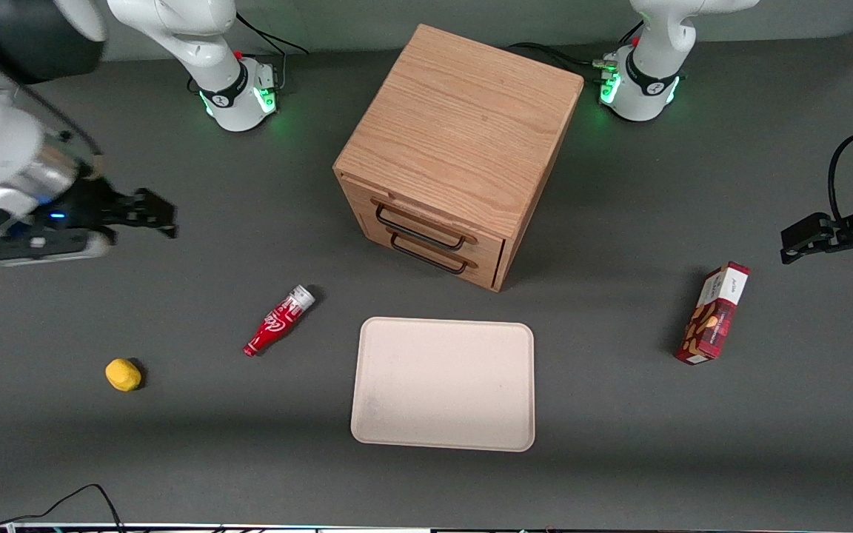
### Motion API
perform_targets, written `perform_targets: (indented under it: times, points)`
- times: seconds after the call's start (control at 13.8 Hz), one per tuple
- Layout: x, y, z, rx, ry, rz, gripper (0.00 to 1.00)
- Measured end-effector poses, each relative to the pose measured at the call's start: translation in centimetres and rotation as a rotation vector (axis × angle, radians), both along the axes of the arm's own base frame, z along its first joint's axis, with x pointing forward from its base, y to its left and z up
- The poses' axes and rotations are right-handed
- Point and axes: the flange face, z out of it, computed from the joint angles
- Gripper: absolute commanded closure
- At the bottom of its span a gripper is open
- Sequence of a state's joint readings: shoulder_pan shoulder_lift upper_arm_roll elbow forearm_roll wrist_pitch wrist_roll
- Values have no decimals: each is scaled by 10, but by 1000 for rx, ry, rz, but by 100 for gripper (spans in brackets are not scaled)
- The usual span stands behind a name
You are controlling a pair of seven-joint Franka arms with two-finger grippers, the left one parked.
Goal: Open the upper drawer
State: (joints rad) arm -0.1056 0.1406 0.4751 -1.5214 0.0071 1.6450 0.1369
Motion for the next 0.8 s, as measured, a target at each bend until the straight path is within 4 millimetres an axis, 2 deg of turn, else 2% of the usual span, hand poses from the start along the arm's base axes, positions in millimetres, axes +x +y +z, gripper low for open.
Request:
perform_targets:
  times: [0.07, 0.22, 0.36, 0.51, 0.8]
  points:
    - [-3, 29, -6, 16, 11, 59, 0]
    - [-16, 100, -20, 74, 30, 200, 0]
    - [-27, 156, -35, 151, 20, 373, 0]
    - [-27, 182, -57, 201, 15, 514, 0]
    - [-14, 193, -83, 247, -9, 634, 0]
